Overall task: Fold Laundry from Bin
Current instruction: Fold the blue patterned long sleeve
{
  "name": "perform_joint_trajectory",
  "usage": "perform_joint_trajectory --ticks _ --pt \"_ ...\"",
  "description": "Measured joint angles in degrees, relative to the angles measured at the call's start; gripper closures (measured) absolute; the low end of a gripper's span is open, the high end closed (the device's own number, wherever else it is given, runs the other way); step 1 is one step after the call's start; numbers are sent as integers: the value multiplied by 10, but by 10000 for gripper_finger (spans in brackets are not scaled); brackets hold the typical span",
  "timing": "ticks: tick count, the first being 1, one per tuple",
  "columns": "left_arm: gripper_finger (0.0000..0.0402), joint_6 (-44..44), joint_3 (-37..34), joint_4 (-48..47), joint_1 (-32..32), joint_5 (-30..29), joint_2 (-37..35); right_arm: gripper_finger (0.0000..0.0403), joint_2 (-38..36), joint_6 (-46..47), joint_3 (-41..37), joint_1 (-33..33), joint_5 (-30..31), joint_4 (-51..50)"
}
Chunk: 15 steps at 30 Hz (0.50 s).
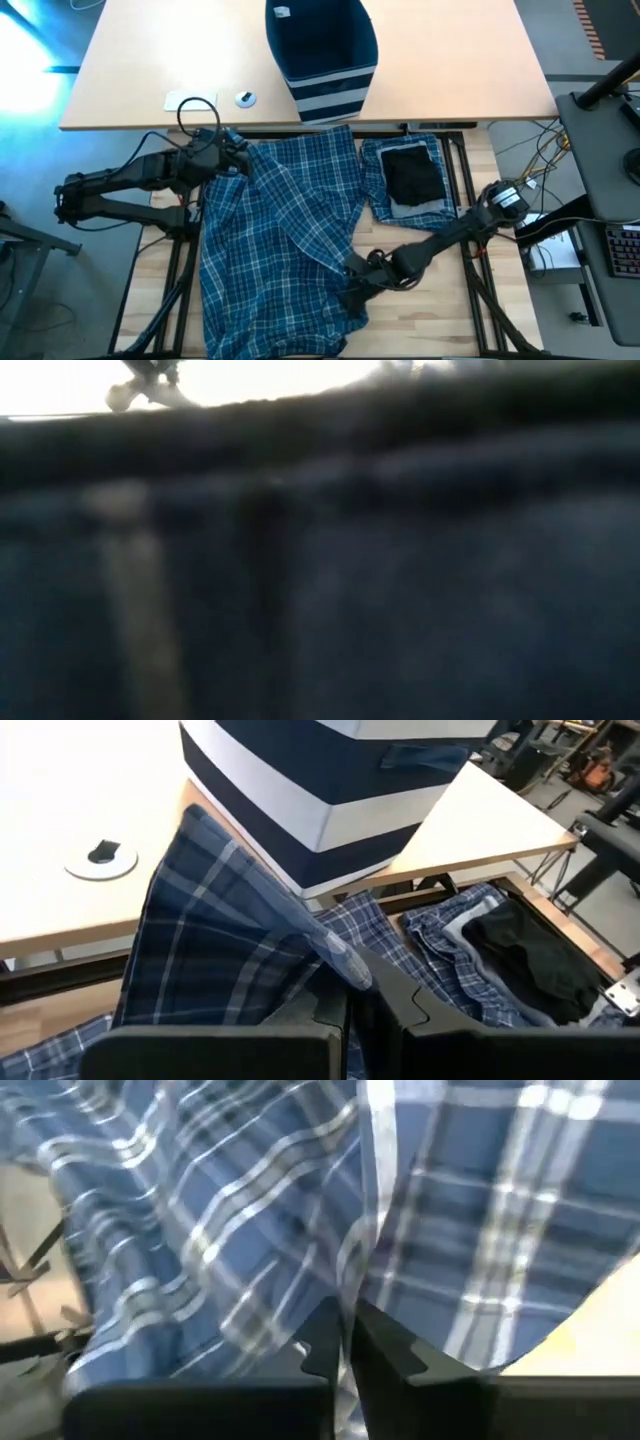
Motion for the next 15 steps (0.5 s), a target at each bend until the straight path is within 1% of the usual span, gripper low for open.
perform_joint_trajectory --ticks 2,5,8,11,13,15 --pt "402 -1 0 0 1 0 0 392 -9 14 13 7 -15 -23" --pt "402 -12 0 -1 1 0 0 394 -38 55 54 32 -22 -107" --pt "402 -32 0 -2 1 3 6 394 -70 115 100 64 -19 -228" --pt "402 -61 0 -2 1 30 24 394 -91 180 125 89 -20 -342" --pt "402 -79 0 -2 -2 51 41 394 -99 217 129 104 -39 -396" --pt "402 -93 0 0 -8 68 59 394 -101 241 128 114 -77 -429"
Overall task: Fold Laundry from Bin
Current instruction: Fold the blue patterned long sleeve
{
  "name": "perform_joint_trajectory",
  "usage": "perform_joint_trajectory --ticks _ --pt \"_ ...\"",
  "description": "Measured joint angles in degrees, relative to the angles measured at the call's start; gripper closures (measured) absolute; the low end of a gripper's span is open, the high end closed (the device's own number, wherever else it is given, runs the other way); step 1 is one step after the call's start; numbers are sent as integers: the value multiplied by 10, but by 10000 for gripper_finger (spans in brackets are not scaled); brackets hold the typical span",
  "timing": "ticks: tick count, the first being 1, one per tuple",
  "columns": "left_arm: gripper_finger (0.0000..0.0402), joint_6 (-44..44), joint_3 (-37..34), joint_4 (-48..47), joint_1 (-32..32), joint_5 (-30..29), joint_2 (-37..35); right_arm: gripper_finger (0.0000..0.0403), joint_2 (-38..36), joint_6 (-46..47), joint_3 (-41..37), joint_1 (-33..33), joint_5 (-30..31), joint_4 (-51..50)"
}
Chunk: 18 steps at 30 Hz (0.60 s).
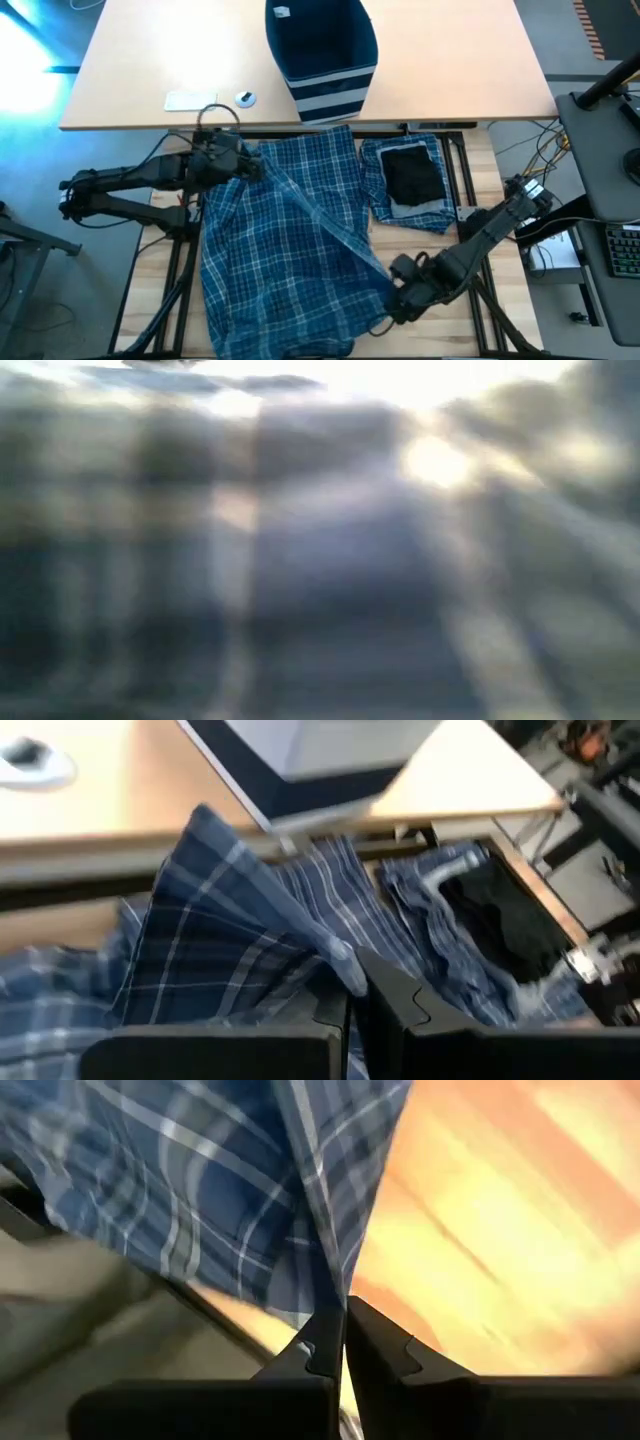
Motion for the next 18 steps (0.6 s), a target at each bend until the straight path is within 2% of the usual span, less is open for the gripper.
perform_joint_trajectory --ticks 6,10,18 --pt "402 -51 0 2 -27 12 38 394 20 11 -19 15 -64 -3" --pt "402 -83 0 -2 -52 12 50 394 44 -2 -33 22 -103 33" --pt "402 -162 4 -75 -127 4 29 394 62 -51 -25 49 -86 45"
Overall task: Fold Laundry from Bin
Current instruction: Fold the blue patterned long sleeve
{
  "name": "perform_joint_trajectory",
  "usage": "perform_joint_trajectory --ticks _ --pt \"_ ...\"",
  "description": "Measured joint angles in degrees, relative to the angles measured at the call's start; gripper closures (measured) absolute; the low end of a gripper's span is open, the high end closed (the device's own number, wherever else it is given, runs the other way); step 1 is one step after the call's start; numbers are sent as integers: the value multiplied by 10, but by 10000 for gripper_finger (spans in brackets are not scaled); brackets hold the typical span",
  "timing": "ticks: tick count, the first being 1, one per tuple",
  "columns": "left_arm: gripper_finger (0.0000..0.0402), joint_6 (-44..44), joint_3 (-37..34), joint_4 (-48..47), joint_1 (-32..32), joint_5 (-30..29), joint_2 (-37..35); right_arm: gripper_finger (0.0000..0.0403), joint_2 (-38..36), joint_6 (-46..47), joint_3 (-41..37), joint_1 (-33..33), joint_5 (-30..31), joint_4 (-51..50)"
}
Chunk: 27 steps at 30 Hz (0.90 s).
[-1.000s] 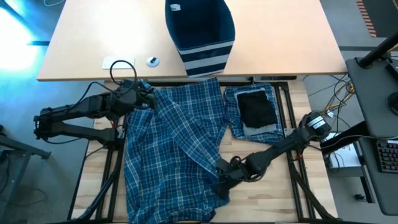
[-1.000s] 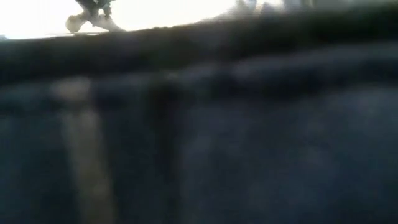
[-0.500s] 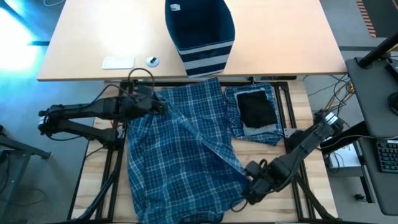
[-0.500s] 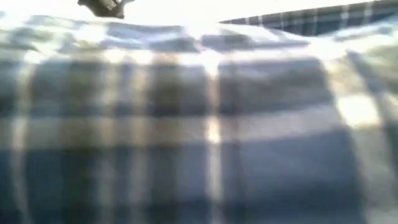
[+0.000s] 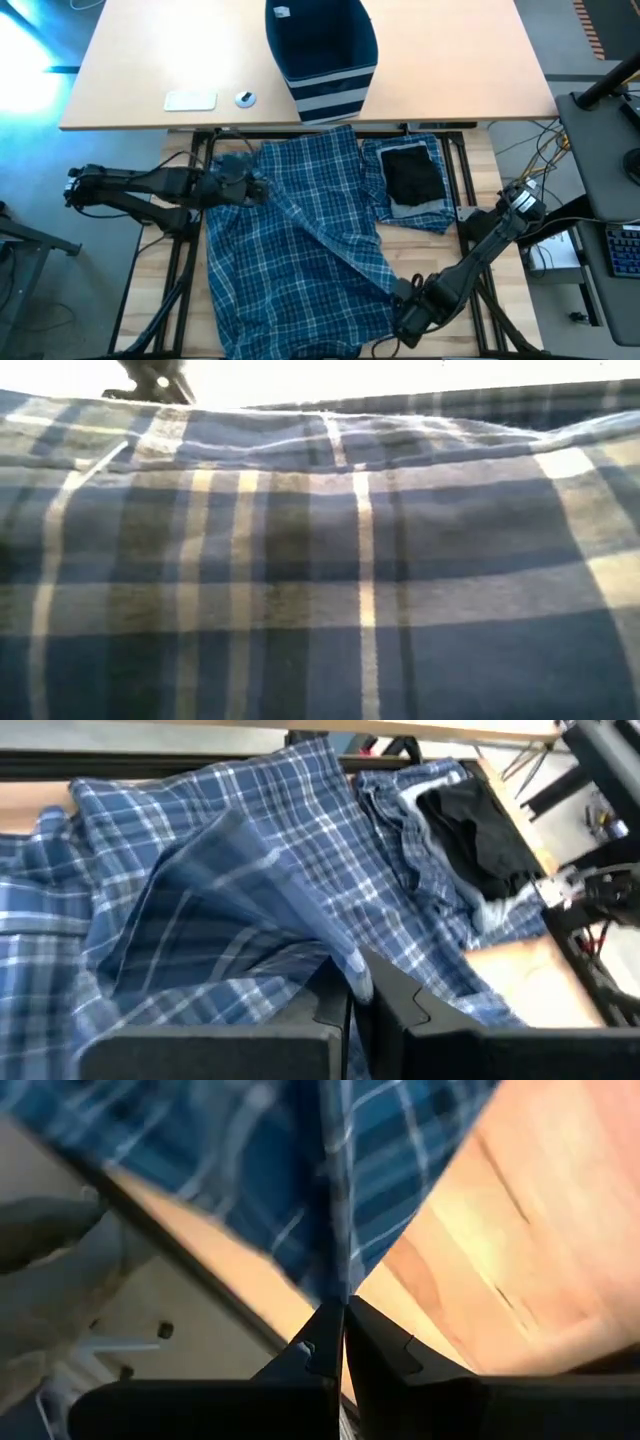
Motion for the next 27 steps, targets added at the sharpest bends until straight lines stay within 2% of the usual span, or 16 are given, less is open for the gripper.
perform_joint_trajectory --ticks 4,9,11,16,20,24,27 --pt "402 -17 32 -77 -54 -33 -18 394 -3 -68 30 5 4 19" --pt "402 -24 72 -130 -122 -61 -17 394 -1 -116 40 -15 108 92" --pt "402 -39 88 -151 -146 -75 -14 394 4 -130 39 -26 133 123" --pt "402 -75 130 -208 -198 -100 -2 394 34 -145 43 -35 176 132" --pt "402 -81 188 -219 -237 -118 8 391 42 -126 43 -43 201 130" --pt "402 -56 268 -233 -274 -150 21 369 42 -132 43 -51 202 142" --pt "402 -45 327 -284 -291 -163 35 337 42 -150 43 -57 202 155"
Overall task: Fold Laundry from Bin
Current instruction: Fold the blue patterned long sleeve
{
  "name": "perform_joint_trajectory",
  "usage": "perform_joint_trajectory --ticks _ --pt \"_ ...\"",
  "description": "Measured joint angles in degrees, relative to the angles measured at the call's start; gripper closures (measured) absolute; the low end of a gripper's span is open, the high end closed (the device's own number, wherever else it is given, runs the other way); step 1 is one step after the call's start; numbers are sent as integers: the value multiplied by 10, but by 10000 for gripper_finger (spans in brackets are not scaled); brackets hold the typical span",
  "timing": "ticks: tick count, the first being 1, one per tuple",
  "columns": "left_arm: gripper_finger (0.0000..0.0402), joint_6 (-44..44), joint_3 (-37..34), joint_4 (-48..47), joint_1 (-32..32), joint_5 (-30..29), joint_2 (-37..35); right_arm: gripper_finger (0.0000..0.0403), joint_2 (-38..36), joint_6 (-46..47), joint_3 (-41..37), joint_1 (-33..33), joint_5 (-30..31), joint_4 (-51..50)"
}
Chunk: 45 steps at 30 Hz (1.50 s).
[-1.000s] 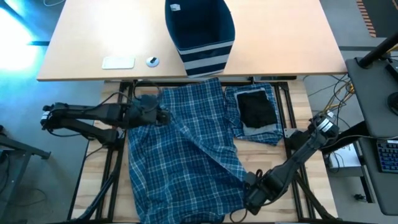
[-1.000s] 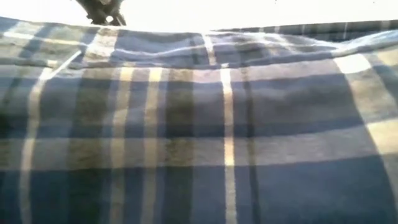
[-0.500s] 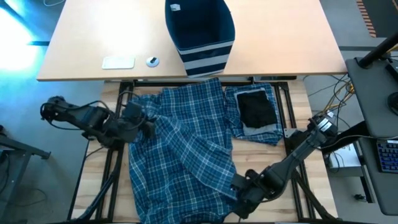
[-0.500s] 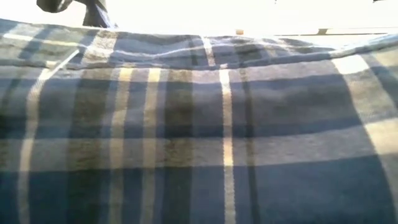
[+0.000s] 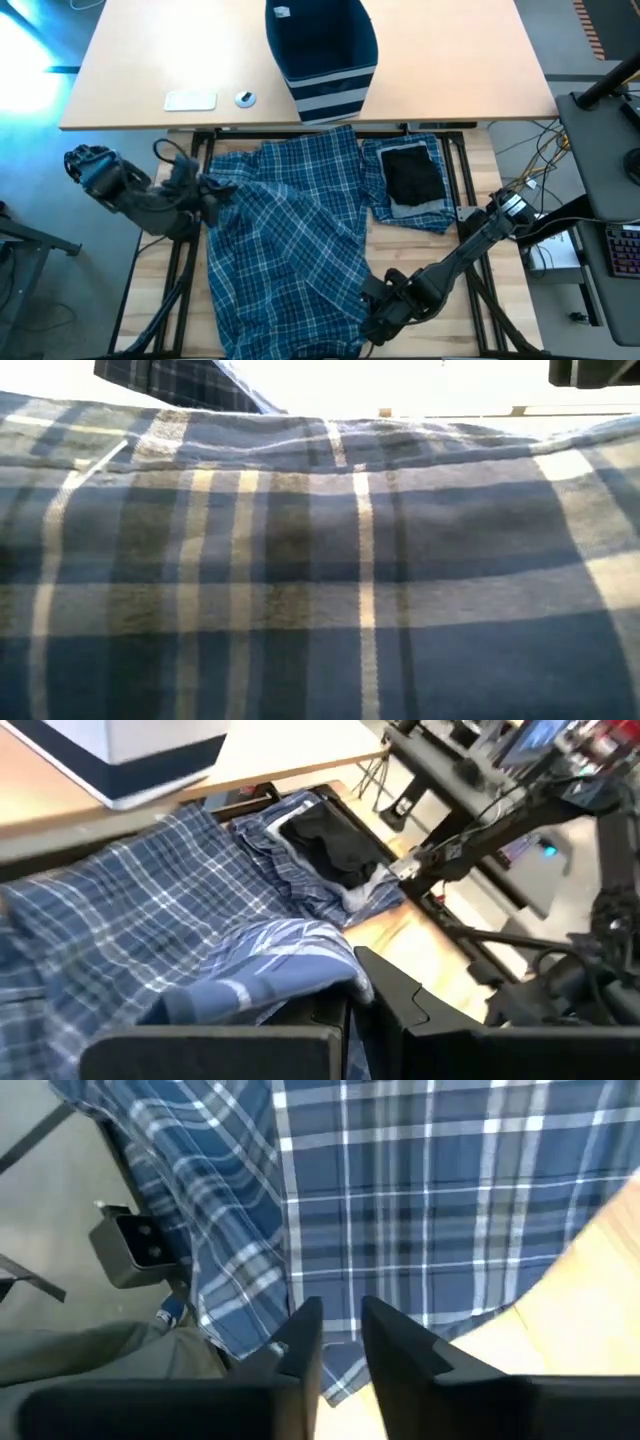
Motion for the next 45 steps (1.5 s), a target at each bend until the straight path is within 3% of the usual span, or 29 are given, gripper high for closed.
perform_joint_trajectory --ticks 6,9,14,19,25,32,35,38,41,45 --pt "402 -51 101 -165 -32 41 28 266 9 -6 -3 -8 21 0" --pt "402 -11 103 -151 -33 101 19 240 6 0 -3 -12 31 -6" --pt "402 -32 73 -160 -33 190 0 211 4 0 -4 -24 28 -25" --pt "402 -62 -33 -159 -33 344 -1 191 3 39 -4 -71 27 -72" --pt "393 -83 -186 -160 -37 506 4 172 -4 37 -4 -195 27 -158" --pt "302 -55 -273 -157 -62 692 13 166 -18 -56 -5 -372 22 -157" --pt "245 -50 -251 -149 -62 676 12 170 -10 -57 -14 -429 -16 -139" --pt "192 -47 -212 -81 -63 529 13 174 2 -42 -26 -451 -36 -130" --pt "159 4 -202 59 -52 376 14 179 6 -11 -43 -459 -39 -128" --pt "156 108 -237 233 7 307 47 185 7 24 -87 -477 -59 -93"
